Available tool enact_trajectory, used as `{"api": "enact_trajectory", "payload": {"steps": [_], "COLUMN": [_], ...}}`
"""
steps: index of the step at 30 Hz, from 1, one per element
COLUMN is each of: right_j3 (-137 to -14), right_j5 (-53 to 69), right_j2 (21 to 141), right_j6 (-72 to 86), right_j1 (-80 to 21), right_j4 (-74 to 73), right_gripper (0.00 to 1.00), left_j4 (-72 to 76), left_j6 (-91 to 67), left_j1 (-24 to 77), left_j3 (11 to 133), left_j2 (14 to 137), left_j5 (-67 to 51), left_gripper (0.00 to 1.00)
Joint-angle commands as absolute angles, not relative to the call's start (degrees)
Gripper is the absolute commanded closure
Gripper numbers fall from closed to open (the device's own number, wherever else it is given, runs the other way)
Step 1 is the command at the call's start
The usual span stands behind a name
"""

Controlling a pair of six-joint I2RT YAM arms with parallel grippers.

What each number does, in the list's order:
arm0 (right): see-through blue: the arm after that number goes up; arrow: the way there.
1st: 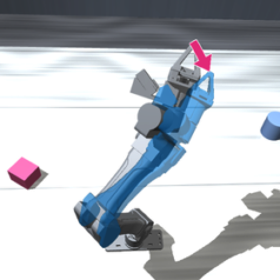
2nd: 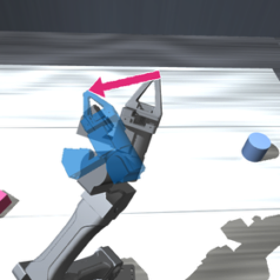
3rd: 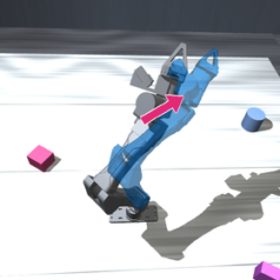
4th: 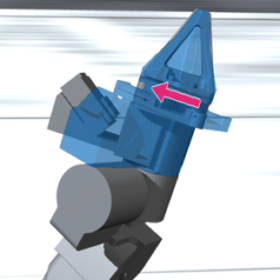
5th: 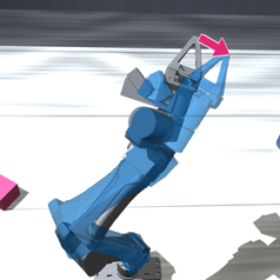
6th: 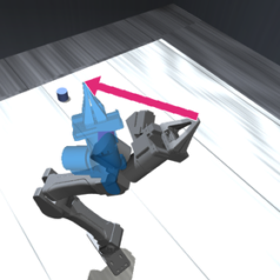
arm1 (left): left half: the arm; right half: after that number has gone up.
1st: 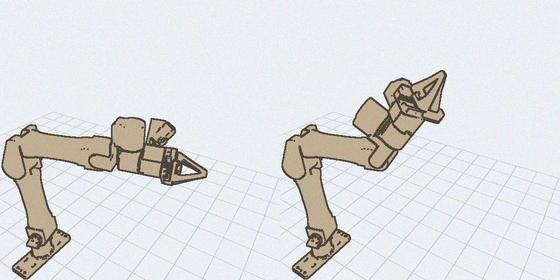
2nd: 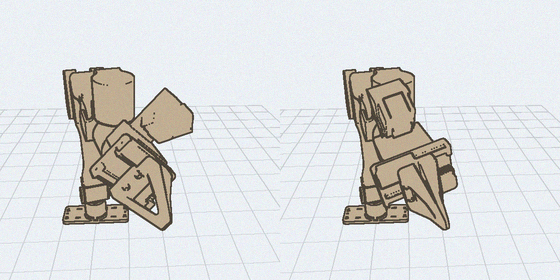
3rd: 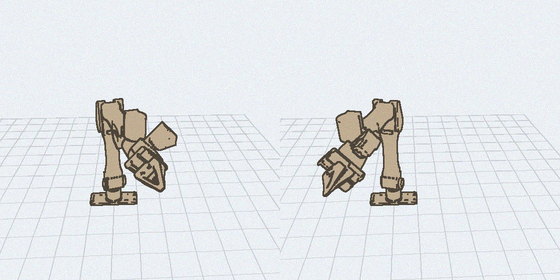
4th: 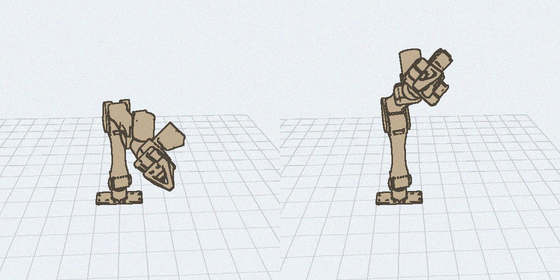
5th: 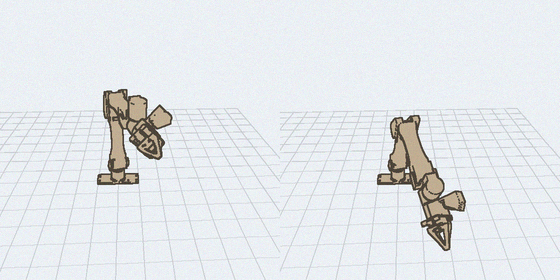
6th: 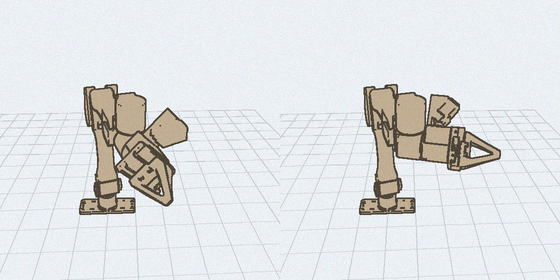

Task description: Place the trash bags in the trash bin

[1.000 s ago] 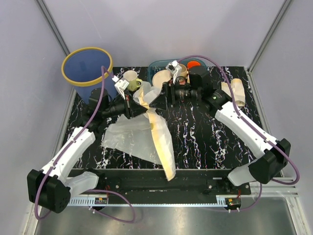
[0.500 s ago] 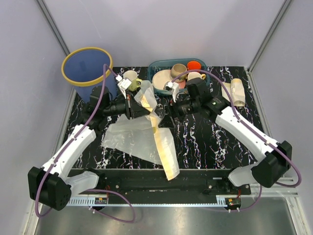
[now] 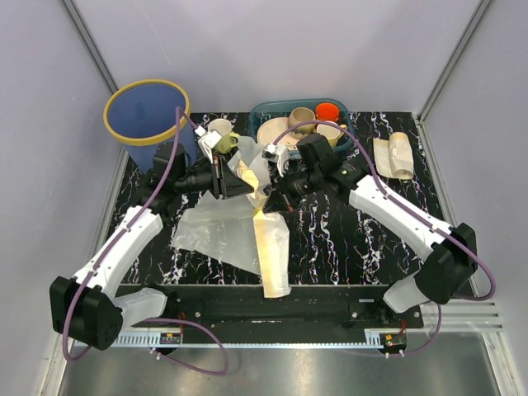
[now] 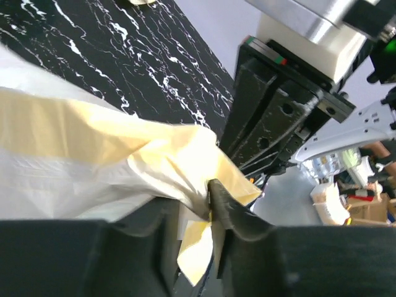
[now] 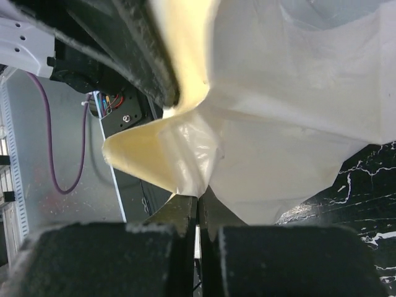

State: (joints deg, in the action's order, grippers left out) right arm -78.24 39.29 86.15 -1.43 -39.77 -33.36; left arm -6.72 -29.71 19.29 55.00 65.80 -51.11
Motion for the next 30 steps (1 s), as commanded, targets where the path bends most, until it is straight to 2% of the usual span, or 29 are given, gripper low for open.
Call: {"api": "enact_trajectory", "payload": {"steps": [1, 4, 7, 10, 15, 16, 17, 18, 19, 20, 22, 30], "right_j3": [-78.0, -76.8, -75.9, -76.3, -76.7, -76.9, -76.9, -76.9, -76.7, -76.6, -76.0, -75.4], "right_j5": [42.4, 45.5, 47.3, 48.0, 49.1, 49.2, 49.6, 49.9, 50.4, 50.7, 51.6, 53.9], "right_j2": [81.0, 78.9, 77.9, 78.3, 79.3, 79.2, 79.1, 79.0, 78.9, 78.7, 78.5, 78.7], "right_j6": [-2.6, -1.4, 1.3, 2.4, 3.8, 3.7, 3.4, 3.2, 2.9, 2.5, 1.6, 1.3], "right_j1": [-39.8, -38.9, -38.4, -38.4, -38.4, -38.4, -38.3, -38.4, -38.4, -38.4, -38.3, -38.4], "right_j4": [-31.2, -28.8, -26.1, -25.9, -25.2, -25.1, -25.1, -25.1, -25.1, -25.0, -25.4, -25.0], "right_gripper": [1.0, 1.0, 1.0, 1.0, 1.0, 1.0, 1.0, 1.0, 1.0, 1.0, 1.0, 1.0], "left_j4": [-6.6, -6.9, -16.8, -15.0, -7.7, -7.3, -5.0, -3.3, -2.1, -0.2, 1.3, 1.3], "left_j6": [-28.9, -24.7, -15.8, -18.3, -22.3, -22.6, -23.7, -24.4, -24.8, -25.3, -25.0, -20.7], "left_j1": [13.7, 8.8, 8.5, 9.7, 16.1, 16.5, 16.6, 16.6, 16.6, 16.6, 16.6, 22.8], "left_j3": [56.5, 54.0, 52.0, 46.8, 44.1, 44.2, 43.8, 43.4, 43.2, 42.7, 42.4, 42.4], "left_j2": [63.2, 58.4, 54.4, 50.9, 49.3, 50.2, 50.6, 51.1, 51.2, 50.9, 50.2, 49.2], "left_j5": [-53.4, -61.1, -64.5, -66.8, -64.0, -63.8, -64.2, -65.1, -65.0, -64.5, -63.7, -61.9], "left_gripper": [0.52, 0.45, 0.48, 0.51, 0.47, 0.49, 0.58, 0.73, 0.77, 0.77, 0.69, 0.6]}}
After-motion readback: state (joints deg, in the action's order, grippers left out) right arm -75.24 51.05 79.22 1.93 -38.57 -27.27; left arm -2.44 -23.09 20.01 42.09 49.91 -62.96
